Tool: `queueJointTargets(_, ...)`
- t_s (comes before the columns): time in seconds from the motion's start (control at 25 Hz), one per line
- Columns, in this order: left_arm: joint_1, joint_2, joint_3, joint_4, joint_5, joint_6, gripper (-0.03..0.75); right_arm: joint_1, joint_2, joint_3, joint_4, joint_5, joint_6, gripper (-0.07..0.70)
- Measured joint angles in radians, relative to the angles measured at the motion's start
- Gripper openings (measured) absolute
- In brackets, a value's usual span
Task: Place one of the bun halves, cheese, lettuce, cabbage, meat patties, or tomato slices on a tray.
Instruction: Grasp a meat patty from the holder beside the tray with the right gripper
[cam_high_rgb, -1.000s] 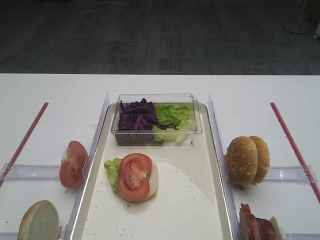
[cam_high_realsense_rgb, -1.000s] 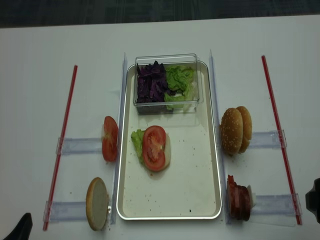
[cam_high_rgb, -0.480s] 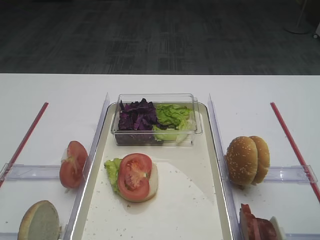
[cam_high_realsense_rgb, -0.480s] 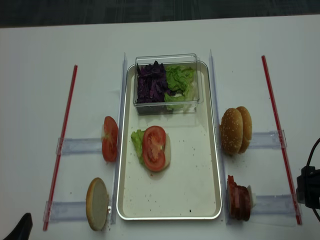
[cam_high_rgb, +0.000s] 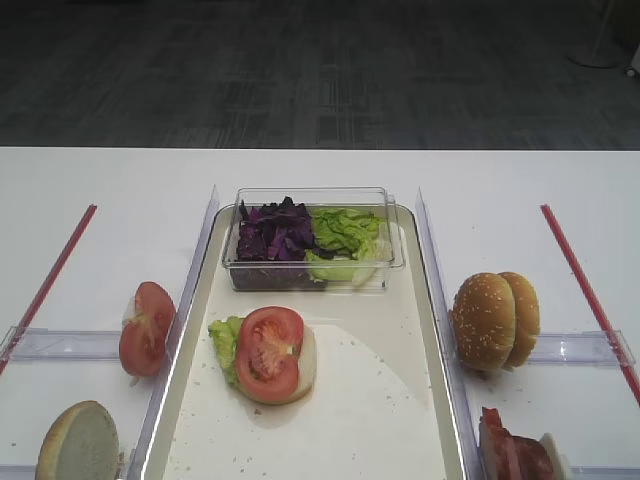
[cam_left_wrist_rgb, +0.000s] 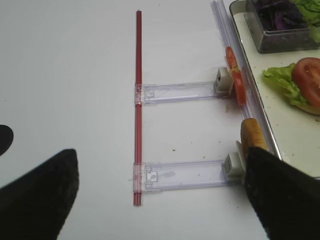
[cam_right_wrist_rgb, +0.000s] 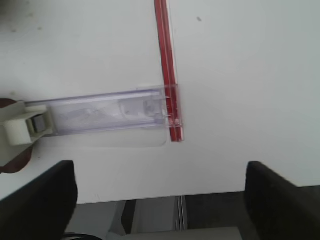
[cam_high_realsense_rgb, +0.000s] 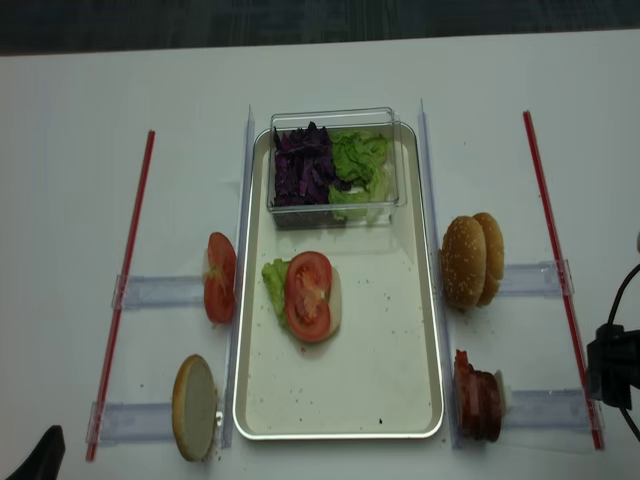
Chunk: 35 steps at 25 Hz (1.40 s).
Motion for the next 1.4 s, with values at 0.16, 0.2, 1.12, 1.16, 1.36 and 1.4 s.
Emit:
queueJointTargets(0.16, 0.0, 0.0, 0.0, 0.0, 0.0, 0.0, 0.618, 0.0, 0.0, 0.0, 0.012, 0.008, 0.0, 0.684)
queueJointTargets(0.2, 0.0, 0.0, 0.0, 0.0, 0.0, 0.0, 0.618, 0.0, 0.0, 0.0, 0.012, 0.01, 0.0, 0.683)
queueJointTargets(1.12, 0.0, 0.0, 0.0, 0.0, 0.0, 0.0, 0.618, 0.705, 0.332, -0.242, -0.103, -0.042, 0.562, 0.68)
queueJointTargets(1.16, 0.0, 0.0, 0.0, 0.0, 0.0, 0.0, 0.618, 0.726, 0.351, -0.255, -0.105, -0.05, 0.587, 0.68)
queueJointTargets(1.36, 0.0, 0.0, 0.0, 0.0, 0.0, 0.0, 0.618, 0.792, 0.421, -0.29, -0.098, -0.082, 0.656, 0.68)
queueJointTargets(1.4, 0.0, 0.0, 0.0, 0.0, 0.0, 0.0, 0.618, 0.799, 0.432, -0.293, -0.095, -0.087, 0.663, 0.68)
